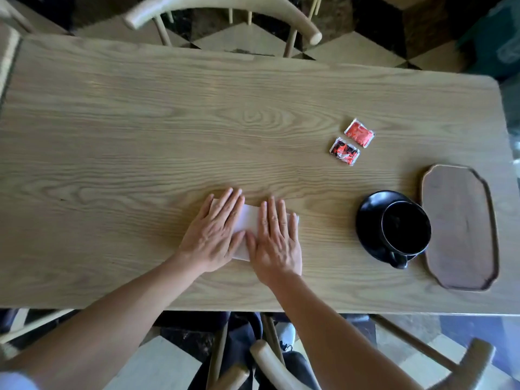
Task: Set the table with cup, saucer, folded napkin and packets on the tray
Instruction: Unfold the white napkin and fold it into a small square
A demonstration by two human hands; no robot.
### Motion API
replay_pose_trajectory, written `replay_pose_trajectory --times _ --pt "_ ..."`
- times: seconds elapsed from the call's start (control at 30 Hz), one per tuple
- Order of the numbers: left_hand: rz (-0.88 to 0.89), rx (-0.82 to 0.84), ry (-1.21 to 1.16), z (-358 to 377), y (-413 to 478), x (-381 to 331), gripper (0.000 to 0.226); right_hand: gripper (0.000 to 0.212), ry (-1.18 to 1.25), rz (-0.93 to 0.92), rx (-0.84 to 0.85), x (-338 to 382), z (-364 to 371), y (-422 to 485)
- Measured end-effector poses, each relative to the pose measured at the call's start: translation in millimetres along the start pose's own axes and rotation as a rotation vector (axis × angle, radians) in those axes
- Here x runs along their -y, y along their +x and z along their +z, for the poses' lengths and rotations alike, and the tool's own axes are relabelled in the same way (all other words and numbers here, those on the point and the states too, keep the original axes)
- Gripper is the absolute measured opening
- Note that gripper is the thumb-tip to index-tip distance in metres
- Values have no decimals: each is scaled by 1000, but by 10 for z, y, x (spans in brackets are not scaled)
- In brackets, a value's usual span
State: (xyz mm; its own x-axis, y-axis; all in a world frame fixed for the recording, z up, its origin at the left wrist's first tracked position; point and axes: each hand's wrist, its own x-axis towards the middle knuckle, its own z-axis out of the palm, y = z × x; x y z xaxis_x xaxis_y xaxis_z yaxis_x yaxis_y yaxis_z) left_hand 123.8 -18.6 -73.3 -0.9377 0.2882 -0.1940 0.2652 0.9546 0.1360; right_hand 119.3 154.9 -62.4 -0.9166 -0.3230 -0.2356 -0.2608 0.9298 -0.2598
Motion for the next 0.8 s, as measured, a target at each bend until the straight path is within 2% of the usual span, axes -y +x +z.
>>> replay_pose_trajectory --times 0.1,0.37,0.63,0.73,0.8 --pt "24 -20 -2 27 -2 27 73 76 -38 35 -39 -139 62 -75" --pt "56 12 56 -97 -28 45 72 74 -61 68 -19 -255 11 -139" --pt "-92 52 55 -248 -103 -4 72 74 -60 84 117 -332 -231 -211" --pt "-68 -2 29 -325 -69 71 70 76 -35 99 176 -304 -344 -178" --pt "-100 -24 -23 -397 -33 100 70 74 -6 109 156 -259 -461 -127"
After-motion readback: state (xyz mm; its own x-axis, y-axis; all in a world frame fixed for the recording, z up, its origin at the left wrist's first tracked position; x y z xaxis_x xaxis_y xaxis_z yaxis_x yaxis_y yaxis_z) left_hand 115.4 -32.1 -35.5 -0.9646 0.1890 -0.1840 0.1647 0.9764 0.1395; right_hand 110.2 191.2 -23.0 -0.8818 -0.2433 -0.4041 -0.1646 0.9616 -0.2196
